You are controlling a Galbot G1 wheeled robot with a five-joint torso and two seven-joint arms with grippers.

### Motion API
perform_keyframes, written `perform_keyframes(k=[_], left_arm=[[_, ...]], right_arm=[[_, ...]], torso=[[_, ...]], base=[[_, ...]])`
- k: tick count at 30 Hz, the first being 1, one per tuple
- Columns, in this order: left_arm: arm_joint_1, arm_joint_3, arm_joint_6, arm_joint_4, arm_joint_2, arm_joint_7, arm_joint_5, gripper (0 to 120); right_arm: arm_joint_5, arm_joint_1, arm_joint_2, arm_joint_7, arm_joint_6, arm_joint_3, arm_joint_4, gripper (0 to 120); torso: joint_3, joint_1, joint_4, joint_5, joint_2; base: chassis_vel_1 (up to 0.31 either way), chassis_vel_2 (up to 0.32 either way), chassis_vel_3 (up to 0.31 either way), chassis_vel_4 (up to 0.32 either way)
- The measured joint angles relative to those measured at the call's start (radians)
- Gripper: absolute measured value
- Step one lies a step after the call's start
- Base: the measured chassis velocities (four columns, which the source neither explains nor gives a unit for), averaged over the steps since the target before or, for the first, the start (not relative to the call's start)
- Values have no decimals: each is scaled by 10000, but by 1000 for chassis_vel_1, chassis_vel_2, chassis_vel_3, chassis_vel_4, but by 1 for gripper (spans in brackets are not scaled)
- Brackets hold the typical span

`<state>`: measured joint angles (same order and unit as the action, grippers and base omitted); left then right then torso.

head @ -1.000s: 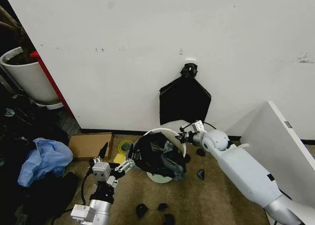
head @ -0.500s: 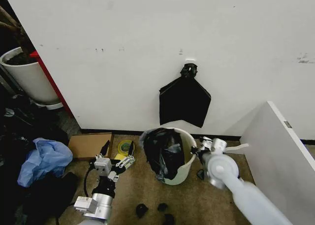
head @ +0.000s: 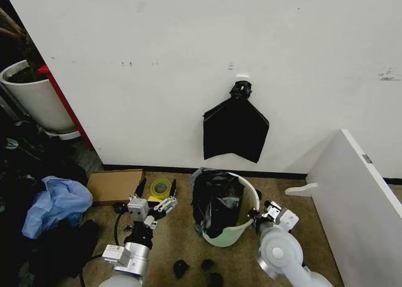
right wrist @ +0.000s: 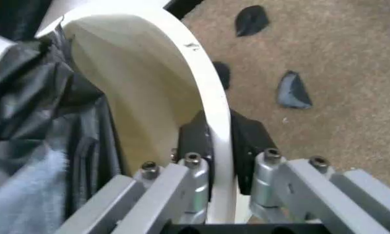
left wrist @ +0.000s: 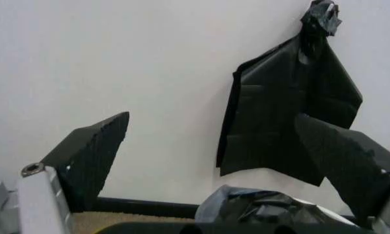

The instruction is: Place the garbage bag over the trash bin.

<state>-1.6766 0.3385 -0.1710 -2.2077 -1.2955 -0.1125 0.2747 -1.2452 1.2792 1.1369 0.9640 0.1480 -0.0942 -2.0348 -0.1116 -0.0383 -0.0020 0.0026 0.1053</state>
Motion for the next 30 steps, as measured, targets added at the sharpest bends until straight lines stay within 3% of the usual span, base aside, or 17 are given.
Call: perform_keyframes(k=[13, 16, 17, 21, 24, 30], left_arm=[[-45, 213, -32, 20, -1, -46, 87, 100], [-34, 178, -9, 41, -76, -48, 38, 100], [-48, 161, 4, 40, -117, -48, 4, 100], [-154, 165, 7, 1, -179, -48, -69, 100], [-290, 243, -23, -32, -201, -90, -107, 100], [-377, 342, -64, -67, -236, -231, -112, 100]], right_arm=[[931, -71, -262, -127, 639, 138, -2039, 55], [803, -508, -428, -1004, 1350, 233, -1711, 66], [620, -792, -533, -1541, 2096, 267, -1386, 72], [659, -1458, -607, -2052, 3234, 459, -610, 86], [1168, -1984, -545, -2129, 3417, 619, 190, 97], [1258, -2175, -534, -2205, 3482, 627, 737, 98]], torso=[[-1, -1, 0, -1, 0], [-1, -1, 1, 0, 0], [-1, -1, 0, 1, 0], [-2, -1, 0, 1, 0], [-2, -1, 2, 1, 0], [-2, -1, 0, 1, 0]], base=[[0, 0, 0, 0], [0, 0, 0, 0], [0, 0, 0, 0], [0, 0, 0, 0], [0, 0, 0, 0], [0, 0, 0, 0]])
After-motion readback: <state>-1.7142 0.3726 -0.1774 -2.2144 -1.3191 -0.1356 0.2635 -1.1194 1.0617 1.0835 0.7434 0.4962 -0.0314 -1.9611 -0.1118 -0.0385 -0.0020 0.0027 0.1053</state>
